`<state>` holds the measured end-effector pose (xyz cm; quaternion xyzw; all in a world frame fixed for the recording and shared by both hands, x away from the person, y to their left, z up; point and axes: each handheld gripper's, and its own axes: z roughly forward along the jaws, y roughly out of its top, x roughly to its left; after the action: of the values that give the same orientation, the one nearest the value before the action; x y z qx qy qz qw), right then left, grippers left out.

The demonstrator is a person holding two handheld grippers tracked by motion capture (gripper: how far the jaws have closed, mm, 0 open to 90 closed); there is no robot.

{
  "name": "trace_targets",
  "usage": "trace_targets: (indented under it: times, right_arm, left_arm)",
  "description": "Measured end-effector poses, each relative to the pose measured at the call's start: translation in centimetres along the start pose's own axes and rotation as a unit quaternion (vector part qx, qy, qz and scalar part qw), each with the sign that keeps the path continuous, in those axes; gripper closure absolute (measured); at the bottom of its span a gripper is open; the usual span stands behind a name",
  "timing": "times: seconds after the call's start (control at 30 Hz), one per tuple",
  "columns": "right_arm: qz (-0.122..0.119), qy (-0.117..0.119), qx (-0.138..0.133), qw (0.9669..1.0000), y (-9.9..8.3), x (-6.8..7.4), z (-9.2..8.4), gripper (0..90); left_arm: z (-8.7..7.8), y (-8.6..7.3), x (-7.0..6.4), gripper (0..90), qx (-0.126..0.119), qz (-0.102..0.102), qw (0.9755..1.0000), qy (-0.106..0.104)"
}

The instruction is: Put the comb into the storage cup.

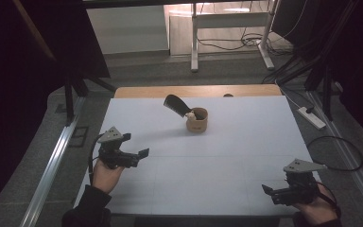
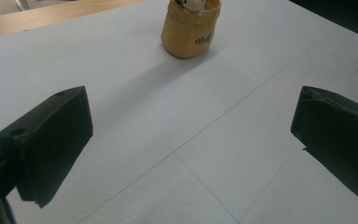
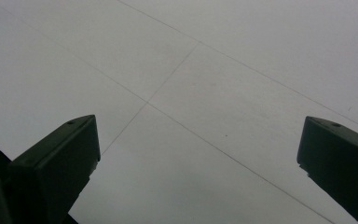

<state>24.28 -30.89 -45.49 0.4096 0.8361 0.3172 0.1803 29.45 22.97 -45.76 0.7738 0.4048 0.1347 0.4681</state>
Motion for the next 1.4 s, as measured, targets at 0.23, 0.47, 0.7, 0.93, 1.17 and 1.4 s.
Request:
trace_targets:
  times: [0.23,0.47,0.7,0.93,1.17,1.4]
  right_arm:
    - [-0.001,-0.001,0.001,1.0,0.0,0.0,0.0,0.0]
    - [-0.001,-0.001,0.001,1.0,0.0,0.0,0.0,0.0]
    - [-0.001,-0.002,0.002,1.0,0.0,0.0,0.0,0.0]
    - [-0.001,-0.002,0.002,1.0,0.0,0.0,0.0,0.0]
    - [-0.001,-0.002,0.002,1.0,0.0,0.0,0.1,0.0]
    - [-0.001,-0.003,0.002,1.0,0.0,0.0,0.0,0.0]
  left_arm:
    - [-0.9,-0.8,-0.2,0.0,0.001,-0.005,1.0,0.002]
    - [-1.7,-1.4,-0.4,0.0,0.004,-0.009,1.0,0.003]
    - [-2.4,-2.0,-0.6,0.0,0.006,-0.011,0.9999,0.009]
    - [-3.1,-2.8,-0.7,0.0,0.007,-0.017,0.9997,0.013]
    - [-3.7,-3.4,-0.9,0.0,0.011,-0.021,0.9996,0.017]
    - [-4.2,-4.0,-1.1,0.0,0.016,-0.023,0.9994,0.019]
